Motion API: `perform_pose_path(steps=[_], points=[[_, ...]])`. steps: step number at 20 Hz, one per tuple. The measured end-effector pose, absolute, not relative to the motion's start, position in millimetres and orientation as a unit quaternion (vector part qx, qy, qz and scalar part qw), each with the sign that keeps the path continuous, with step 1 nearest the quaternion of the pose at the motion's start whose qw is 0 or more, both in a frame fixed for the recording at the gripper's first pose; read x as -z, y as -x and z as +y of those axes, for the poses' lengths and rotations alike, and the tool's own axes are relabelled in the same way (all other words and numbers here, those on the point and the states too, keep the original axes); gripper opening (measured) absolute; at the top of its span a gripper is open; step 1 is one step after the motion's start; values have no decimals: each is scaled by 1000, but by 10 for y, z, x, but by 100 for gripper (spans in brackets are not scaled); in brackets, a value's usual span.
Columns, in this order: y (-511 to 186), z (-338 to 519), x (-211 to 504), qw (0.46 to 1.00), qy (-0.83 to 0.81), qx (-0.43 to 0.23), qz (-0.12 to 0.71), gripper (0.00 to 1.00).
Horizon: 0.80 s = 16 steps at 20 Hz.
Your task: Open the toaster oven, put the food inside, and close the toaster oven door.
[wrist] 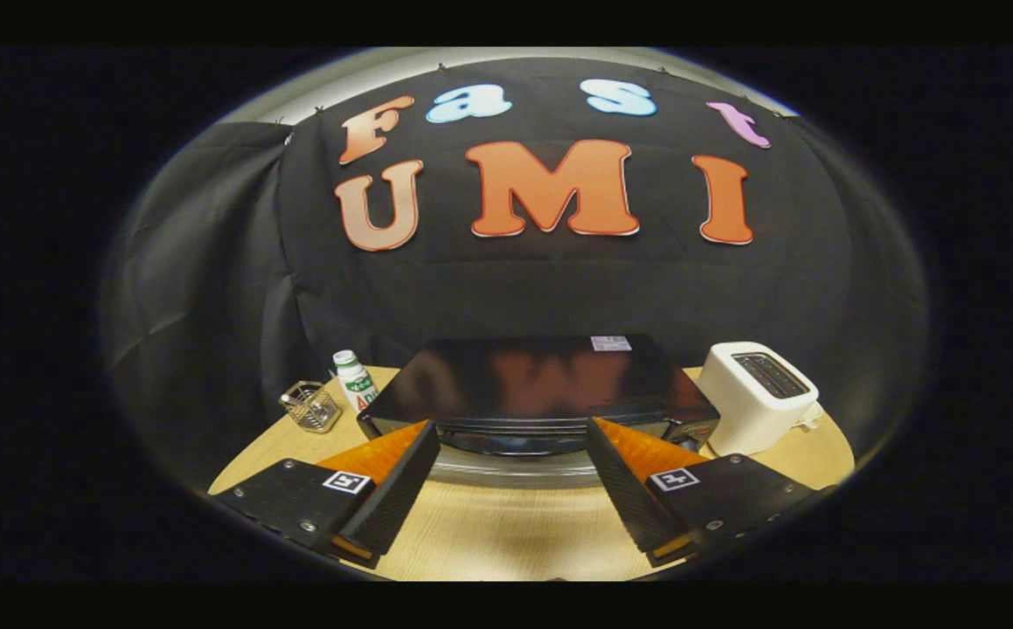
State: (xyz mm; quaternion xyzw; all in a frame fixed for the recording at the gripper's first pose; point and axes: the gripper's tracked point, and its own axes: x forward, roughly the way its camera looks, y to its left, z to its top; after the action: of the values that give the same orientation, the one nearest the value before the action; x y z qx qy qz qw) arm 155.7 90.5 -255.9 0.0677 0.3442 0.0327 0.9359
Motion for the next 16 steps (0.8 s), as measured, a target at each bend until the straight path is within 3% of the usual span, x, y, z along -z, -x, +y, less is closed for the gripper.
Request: perform_pose_path(steps=[7,16], points=[[-1712,879,2909,919,-60,-10,389,99],[-1658,910,2922,924,-59,1,379,97]])
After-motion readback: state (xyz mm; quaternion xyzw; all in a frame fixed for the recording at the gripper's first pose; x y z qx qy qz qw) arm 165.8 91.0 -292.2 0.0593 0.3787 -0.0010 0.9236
